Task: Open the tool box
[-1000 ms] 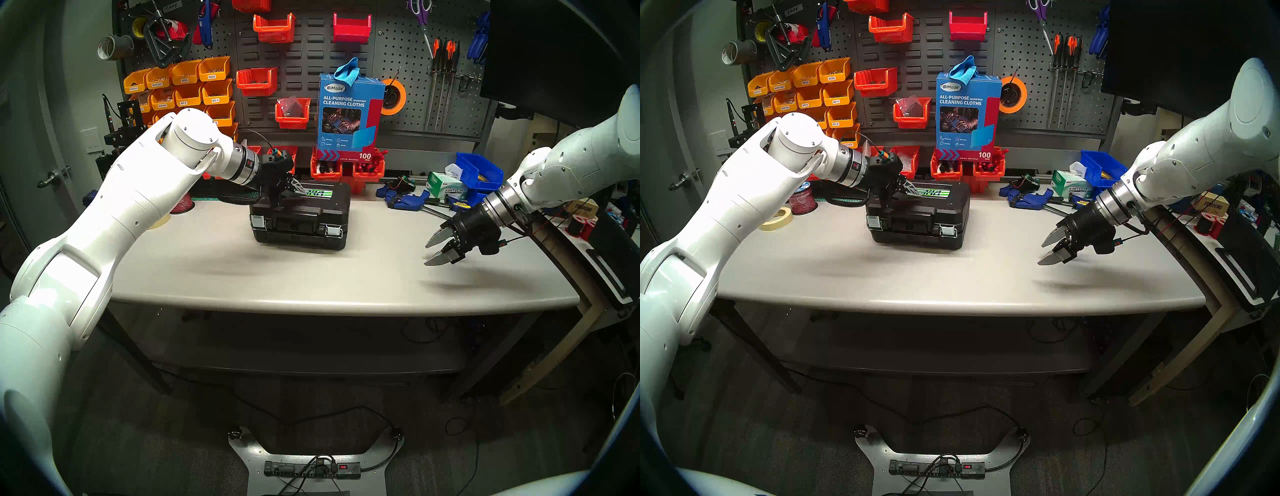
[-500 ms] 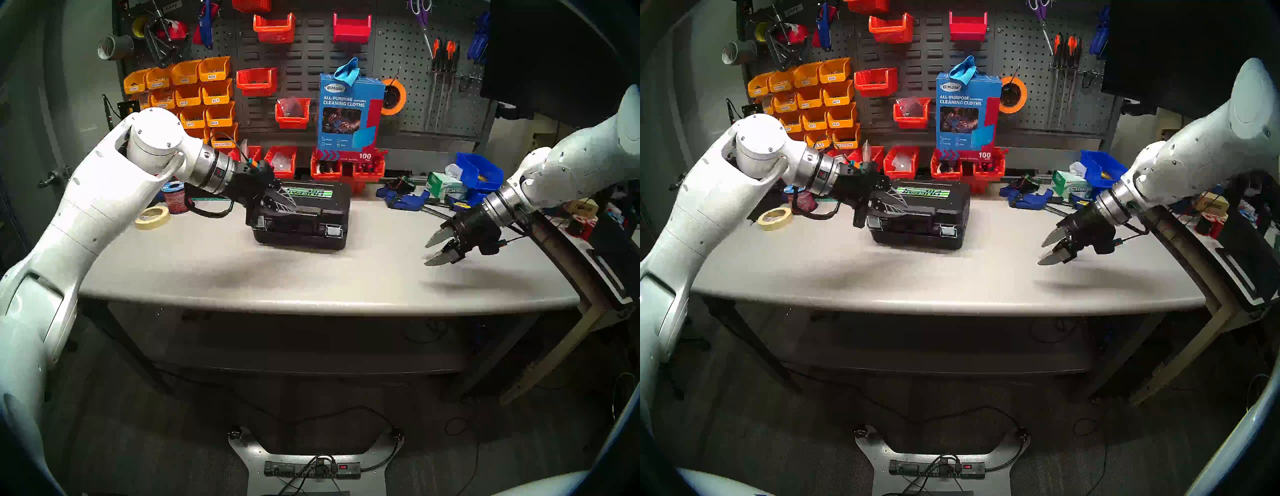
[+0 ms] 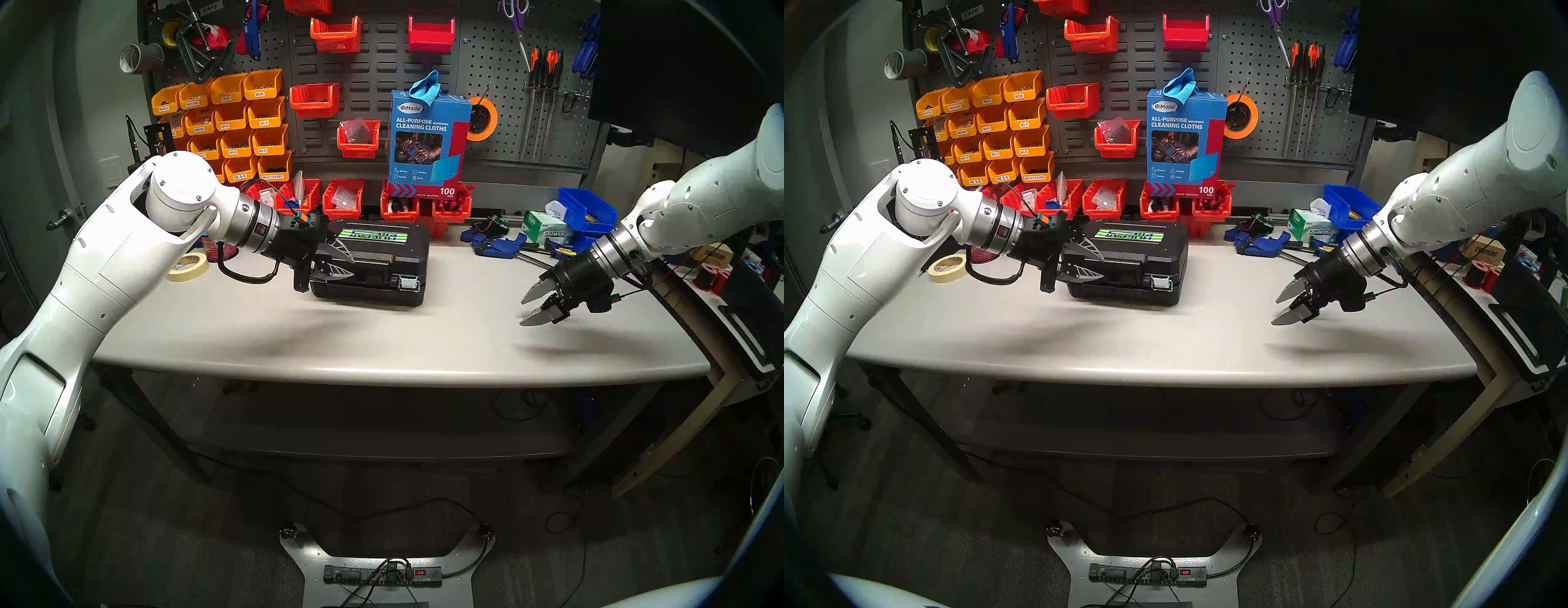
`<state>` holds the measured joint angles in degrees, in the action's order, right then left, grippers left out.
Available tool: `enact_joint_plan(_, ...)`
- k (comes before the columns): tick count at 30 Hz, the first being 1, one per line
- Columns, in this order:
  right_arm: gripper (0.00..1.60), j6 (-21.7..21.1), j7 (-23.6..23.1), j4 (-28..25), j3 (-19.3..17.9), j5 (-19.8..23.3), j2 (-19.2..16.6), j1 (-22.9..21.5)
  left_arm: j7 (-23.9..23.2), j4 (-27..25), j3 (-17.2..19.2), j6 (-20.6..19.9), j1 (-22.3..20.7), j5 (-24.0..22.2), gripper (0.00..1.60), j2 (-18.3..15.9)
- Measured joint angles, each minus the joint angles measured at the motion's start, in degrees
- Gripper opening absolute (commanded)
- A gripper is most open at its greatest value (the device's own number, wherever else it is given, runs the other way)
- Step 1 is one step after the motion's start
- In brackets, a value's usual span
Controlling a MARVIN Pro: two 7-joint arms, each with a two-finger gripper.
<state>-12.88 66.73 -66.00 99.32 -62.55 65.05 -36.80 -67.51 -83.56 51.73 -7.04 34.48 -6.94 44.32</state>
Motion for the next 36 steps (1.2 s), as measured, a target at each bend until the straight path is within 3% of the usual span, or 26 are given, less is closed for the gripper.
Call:
enact_joint_plan(14,1.6,0.0,0.0,0.0,0.0,0.0,0.0,0.0,2.8,4.0,-0.8,-0.9,-0.2,2.7,0.9,2.8)
enact_joint_plan(18,1.6,0.0,0.0,0.0,0.0,0.0,0.0,0.0,3.0,3.9,-0.6,-0.7,-0.2,2.8,0.95,3.0)
enact_joint_plan(36,1.6,0.0,0.0,0.0,0.0,0.0,0.0,0.0,3.4,3.0,0.8,0.1,-1.0,2.2,0.88,2.9)
